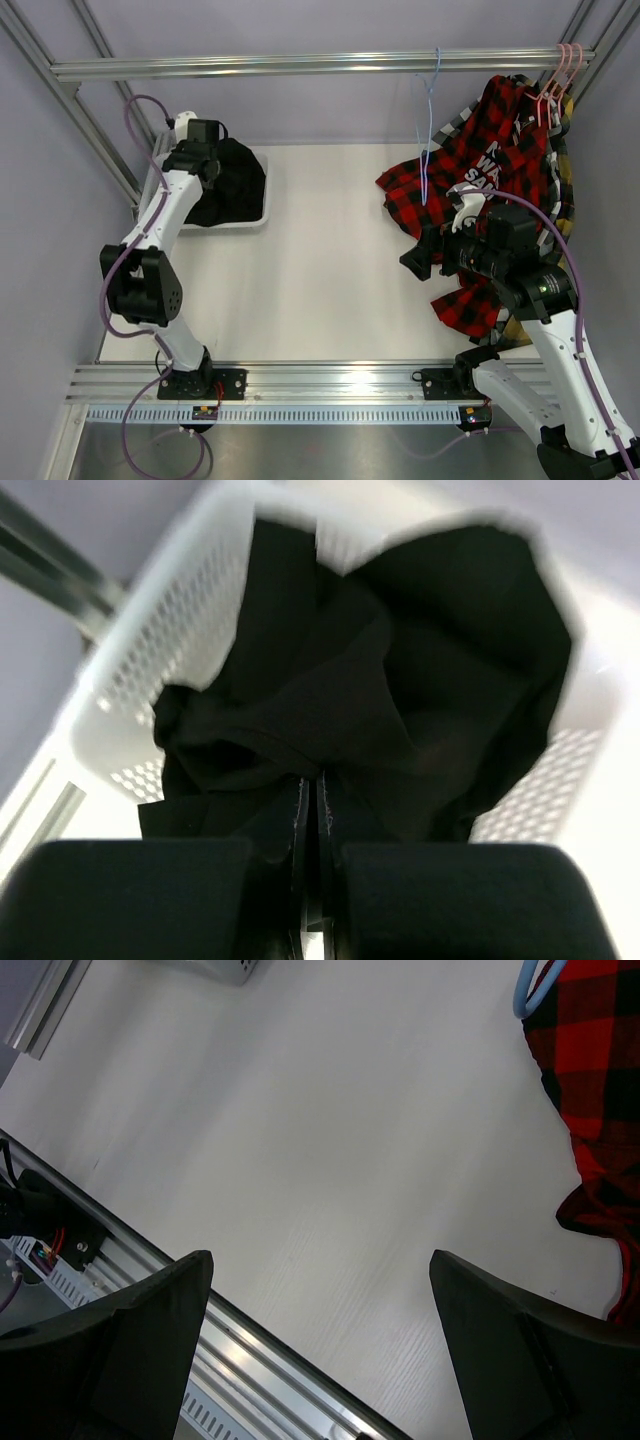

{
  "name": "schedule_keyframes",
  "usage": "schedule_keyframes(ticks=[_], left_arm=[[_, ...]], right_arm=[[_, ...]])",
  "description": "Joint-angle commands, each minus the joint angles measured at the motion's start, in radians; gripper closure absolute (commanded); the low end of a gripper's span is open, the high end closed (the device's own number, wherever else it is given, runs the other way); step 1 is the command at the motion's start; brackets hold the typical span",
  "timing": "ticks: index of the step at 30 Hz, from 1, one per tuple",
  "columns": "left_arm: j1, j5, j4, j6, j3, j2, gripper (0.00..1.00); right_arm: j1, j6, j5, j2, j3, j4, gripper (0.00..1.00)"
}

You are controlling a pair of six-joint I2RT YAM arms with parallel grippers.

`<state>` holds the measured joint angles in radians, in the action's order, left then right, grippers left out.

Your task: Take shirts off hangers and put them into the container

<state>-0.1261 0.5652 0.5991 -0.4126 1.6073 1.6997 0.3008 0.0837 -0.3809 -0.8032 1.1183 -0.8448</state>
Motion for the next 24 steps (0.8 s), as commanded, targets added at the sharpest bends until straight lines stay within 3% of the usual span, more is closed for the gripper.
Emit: schedule_keyframes(ticks=[1,6,10,13,14,17,20,24], left_arm=[[0.034,-0.062,-0.041,-0.037,-0.043,0.035,1.0],[0.074,-0.12,-0.091,-0.031,-0.023,0.164,0.99],[0.077,-0.151,-0.052,-0.055,0.022,0.261,0.86],[0.075,-0.183,-0.157,-0.069,-0.087,0.175,0.68],[0.075,-0.188,-0.198,-0.069,-0.121,0.099,0.49],[0.075,-0.203,-0.323,-0.061,-0.187,0.022,0.25],[0.075,-0.225,-0.364,-0.057,-0.13,0.046,0.22],[0.075,-0.261,-0.383,-0.078,-0.02,0.205,0.22]], right_arm=[[0.0,-0.002,0.016,0.007,0.037,-0.01,0.01],[0.0,0.002,0.017,-0.013,0.04,-0.011,0.01],[0.0,0.004,0.019,-0.037,0.052,-0.013,0.0],[-0.002,0.007,0.023,-0.047,0.069,-0.017,0.01],[0.0,0.008,0.025,-0.048,0.071,-0.014,0.01],[0.0,0.022,0.019,-0.057,0.074,-0.007,0.0],[0.0,0.03,0.002,-0.074,0.074,0.009,0.0],[0.0,0.037,-0.004,-0.088,0.078,0.027,0.01]])
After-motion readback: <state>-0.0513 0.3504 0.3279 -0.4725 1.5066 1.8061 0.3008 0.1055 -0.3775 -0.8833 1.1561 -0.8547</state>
